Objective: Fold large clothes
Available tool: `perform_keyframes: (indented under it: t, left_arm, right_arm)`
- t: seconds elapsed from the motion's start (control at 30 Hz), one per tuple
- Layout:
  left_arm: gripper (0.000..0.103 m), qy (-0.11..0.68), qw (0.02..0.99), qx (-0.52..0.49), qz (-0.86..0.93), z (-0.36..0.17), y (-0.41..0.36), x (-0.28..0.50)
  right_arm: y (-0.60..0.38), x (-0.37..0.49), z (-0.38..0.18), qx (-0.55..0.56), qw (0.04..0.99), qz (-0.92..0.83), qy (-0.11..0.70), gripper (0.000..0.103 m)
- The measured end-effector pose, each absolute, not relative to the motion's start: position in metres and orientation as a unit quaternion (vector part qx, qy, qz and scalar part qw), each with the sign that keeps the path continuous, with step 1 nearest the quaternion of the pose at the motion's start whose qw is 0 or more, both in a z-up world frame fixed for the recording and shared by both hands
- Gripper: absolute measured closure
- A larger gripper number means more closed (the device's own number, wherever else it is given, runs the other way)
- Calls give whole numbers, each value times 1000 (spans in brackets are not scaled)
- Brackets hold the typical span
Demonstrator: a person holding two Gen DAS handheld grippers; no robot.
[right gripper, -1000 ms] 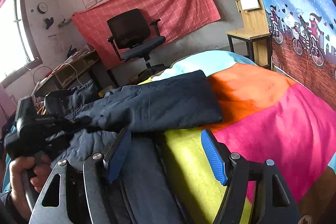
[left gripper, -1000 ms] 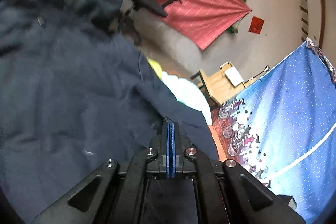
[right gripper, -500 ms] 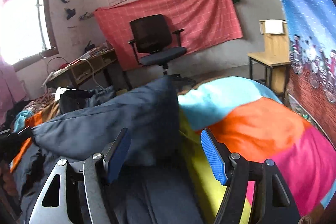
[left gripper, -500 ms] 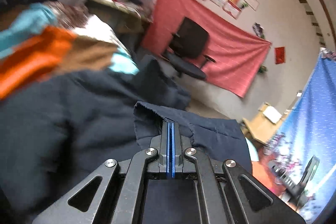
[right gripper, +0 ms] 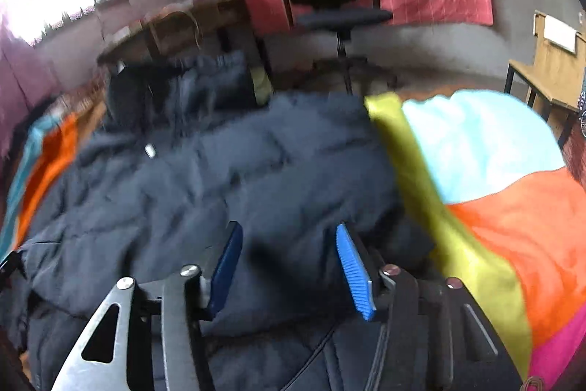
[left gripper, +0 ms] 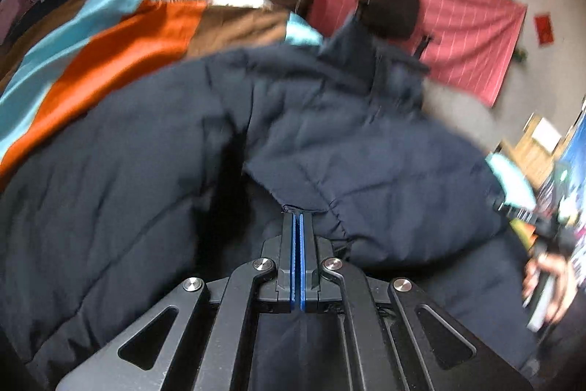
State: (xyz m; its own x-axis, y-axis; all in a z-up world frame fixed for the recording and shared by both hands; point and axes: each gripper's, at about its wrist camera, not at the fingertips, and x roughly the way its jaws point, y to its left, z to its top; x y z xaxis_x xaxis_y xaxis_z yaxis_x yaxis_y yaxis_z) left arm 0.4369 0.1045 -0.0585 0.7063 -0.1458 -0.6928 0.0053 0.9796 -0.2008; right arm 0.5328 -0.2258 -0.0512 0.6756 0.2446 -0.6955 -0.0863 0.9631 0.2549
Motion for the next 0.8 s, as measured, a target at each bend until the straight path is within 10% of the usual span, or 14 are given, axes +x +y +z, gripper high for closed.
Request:
perform_keyframes:
  t: [0.5, 0.67, 0.8]
  left_arm:
    - [100, 443, 883, -150, -31, -82, 135, 447]
    - [53, 425, 879, -215, -35, -62, 158, 405]
    - [34, 388, 883, -264, -15, -48, 180, 357]
  right_arm:
    - [-200, 537, -89, 42, 914, 66, 398, 52]
    - [-198, 525, -72, 46, 924, 60, 375, 24]
    - [-173, 502, -46, 54, 936, 79, 339, 21]
